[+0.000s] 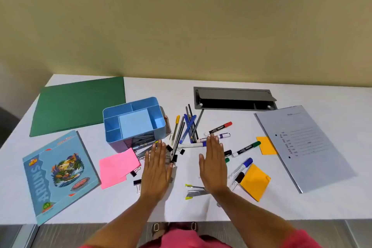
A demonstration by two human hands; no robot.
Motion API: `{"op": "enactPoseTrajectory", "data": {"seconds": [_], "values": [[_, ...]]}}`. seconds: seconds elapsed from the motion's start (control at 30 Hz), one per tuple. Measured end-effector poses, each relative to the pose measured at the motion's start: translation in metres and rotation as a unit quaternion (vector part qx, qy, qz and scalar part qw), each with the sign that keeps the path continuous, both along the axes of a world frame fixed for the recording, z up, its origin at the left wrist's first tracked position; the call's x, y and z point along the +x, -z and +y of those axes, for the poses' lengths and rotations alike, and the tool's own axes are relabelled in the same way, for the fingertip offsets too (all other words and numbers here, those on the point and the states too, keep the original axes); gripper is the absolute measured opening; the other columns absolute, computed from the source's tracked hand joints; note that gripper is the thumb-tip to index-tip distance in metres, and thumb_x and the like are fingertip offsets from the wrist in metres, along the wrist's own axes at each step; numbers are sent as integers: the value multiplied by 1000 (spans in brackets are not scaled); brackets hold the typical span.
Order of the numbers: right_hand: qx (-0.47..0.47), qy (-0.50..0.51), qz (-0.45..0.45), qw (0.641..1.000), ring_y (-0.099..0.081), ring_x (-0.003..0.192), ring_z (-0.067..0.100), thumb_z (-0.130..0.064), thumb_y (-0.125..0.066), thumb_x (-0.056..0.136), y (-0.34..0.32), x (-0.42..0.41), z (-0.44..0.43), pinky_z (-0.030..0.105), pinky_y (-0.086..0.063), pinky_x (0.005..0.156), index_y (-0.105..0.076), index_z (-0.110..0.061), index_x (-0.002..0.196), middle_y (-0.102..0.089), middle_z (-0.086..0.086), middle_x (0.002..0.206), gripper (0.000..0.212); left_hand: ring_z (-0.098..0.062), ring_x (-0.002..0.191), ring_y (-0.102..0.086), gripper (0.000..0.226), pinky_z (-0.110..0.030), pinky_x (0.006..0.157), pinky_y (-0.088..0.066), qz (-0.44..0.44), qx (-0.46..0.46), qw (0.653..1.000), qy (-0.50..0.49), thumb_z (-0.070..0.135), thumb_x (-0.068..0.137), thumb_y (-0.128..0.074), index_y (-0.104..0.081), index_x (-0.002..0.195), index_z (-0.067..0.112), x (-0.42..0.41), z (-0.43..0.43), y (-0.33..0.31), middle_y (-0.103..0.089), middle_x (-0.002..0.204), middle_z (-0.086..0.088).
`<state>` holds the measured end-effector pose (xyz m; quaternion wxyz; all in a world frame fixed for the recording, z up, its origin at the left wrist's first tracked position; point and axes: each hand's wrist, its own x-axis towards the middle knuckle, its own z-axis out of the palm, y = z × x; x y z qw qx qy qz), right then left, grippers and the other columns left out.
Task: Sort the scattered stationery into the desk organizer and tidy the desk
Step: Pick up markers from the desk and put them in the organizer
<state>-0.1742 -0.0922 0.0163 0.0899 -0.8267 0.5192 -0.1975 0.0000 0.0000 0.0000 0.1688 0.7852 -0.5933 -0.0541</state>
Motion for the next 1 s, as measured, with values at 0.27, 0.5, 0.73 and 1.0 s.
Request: {"op": "enactPoseTrajectory", "data": {"seconds": [0.27, 0.5, 0.73, 1.0], "values": [[-59, 26, -35, 997, -45, 128, 38, 1, -40, 96, 31, -30, 20, 48, -39, 106, -50, 9, 128, -52, 26, 131, 34, -16, 147, -6, 61, -32, 119, -1, 27, 81, 996, 1, 42, 100, -16, -16, 152, 9, -10, 36, 21, -15, 160, -6], [-46, 35, -23, 998, -56, 99, 31, 11, -60, 78, 23, -45, 9, 39, -52, 85, -62, 3, 107, -61, 18, 104, 30, -17, 147, -8, 61, -33, 120, -1, 40, 85, 996, 1, 40, 99, -20, -18, 151, 7, -12, 41, 19, -17, 159, -6], [6, -24, 44, 999, -60, 97, 29, 7, -81, 61, 25, -54, 3, 32, -53, 80, -64, -4, 105, -63, 14, 105, 49, -19, 147, -9, 60, -34, 120, 0, 53, 86, 995, 9, 42, 101, -14, -14, 151, 10, -11, 41, 17, -18, 158, -7], [-6, -68, 64, 996, -56, 96, 28, 0, -80, 67, 23, -59, -7, 34, -48, 75, -68, -11, 98, -65, 10, 102, 35, -17, 148, -2, 62, -33, 120, 5, 57, 83, 995, -8, 41, 98, -20, -14, 152, 12, -14, 27, 11, -7, 160, -2]]}}
